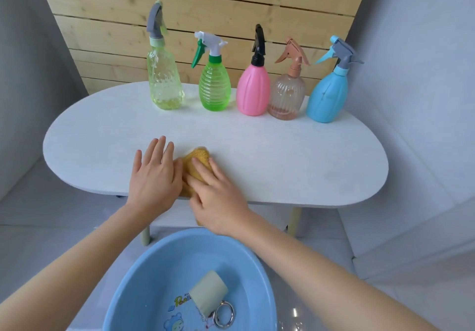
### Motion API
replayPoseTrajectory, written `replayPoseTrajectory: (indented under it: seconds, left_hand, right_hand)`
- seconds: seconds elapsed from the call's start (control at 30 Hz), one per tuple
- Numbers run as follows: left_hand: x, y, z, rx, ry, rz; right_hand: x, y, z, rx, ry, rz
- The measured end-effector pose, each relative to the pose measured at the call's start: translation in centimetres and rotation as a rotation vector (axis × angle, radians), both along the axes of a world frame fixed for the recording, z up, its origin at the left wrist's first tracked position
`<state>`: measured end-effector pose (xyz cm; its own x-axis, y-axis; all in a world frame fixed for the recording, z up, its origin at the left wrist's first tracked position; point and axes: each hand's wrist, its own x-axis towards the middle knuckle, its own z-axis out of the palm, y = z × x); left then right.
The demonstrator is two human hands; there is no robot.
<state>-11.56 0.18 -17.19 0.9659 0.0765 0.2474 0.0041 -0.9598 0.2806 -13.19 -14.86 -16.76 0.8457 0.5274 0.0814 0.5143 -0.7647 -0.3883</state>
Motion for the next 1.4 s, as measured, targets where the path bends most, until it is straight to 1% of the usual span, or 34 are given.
replayPoseTrajectory:
  seconds: [0.07, 0.17, 0.27, 0.37, 0.47, 0.57, 0.67, 0.7, 0.8, 0.87, 0.97, 1.03, 1.13, 1.2, 1.27, 1.4]
  left_hand:
    - [0.1, -1.4, 0.2, 0.008, 0.028, -0.048]
    - [0.7, -4.1, 0.6, 0.016, 0.064, -0.140]
    - [1.4, -6.9, 0.6, 0.054, 0.090, -0.216]
    - [2.3, -9.2, 0.5, 0.105, 0.112, -0.261]
    - [3.3, -10.8, 0.2, 0.140, 0.093, -0.294]
    - [4.3, -11.7, -0.4, 0.153, 0.081, -0.291]
    - [5.3, -12.4, -0.7, 0.135, 0.054, -0.270]
    - [5.6, -12.5, -0.8, 0.131, 0.056, -0.267]
    - [6.3, -12.5, -0.7, 0.133, 0.046, -0.256]
    - [6.6, -12.1, -0.6, 0.134, 0.041, -0.248]
    - [7.0, -11.5, -0.6, 0.158, 0.010, -0.247]
    - [7.1, -11.3, -0.7, 0.178, -0.012, -0.234]
    - [7.2, -11.4, -0.7, 0.202, 0.000, -0.240]
    - [7.2, -11.7, -0.6, 0.212, 0.008, -0.240]
    - [7.3, -11.8, -0.7, 0.234, 0.011, -0.236]
    - [7.3, -11.8, -0.8, 0.264, 0.017, -0.246]
  right_hand:
    - [0.2, -3.2, -0.1, -0.001, -0.008, -0.026]
    - [1.0, -8.4, 0.3, -0.015, -0.013, -0.118]
    - [2.1, -14.8, 1.0, -0.032, 0.091, -0.275]
    - [3.7, -20.9, 1.5, -0.056, 0.105, -0.420]
    - [5.7, -26.2, 1.7, -0.085, 0.115, -0.573]
    - [7.8, -29.4, 1.8, -0.109, 0.107, -0.723]
    - [9.9, -28.8, 1.8, -0.196, 0.063, -0.808]
    - [10.3, -27.7, 1.8, -0.230, 0.046, -0.808]
    - [11.3, -23.1, 1.5, -0.230, 0.015, -0.753]
    - [12.2, -19.3, 1.1, -0.232, -0.016, -0.674]
    - [13.1, -13.6, 0.5, -0.175, -0.007, -0.530]
    - [13.5, -11.7, 0.3, -0.162, -0.014, -0.428]
    - [13.7, -13.2, 0.5, -0.101, 0.010, -0.323]
    - [13.5, -16.1, 0.7, -0.065, 0.040, -0.308]
    - [13.2, -19.6, 0.8, -0.065, 0.029, -0.351]
    - [12.5, -26.4, 0.9, -0.079, 0.053, -0.547]
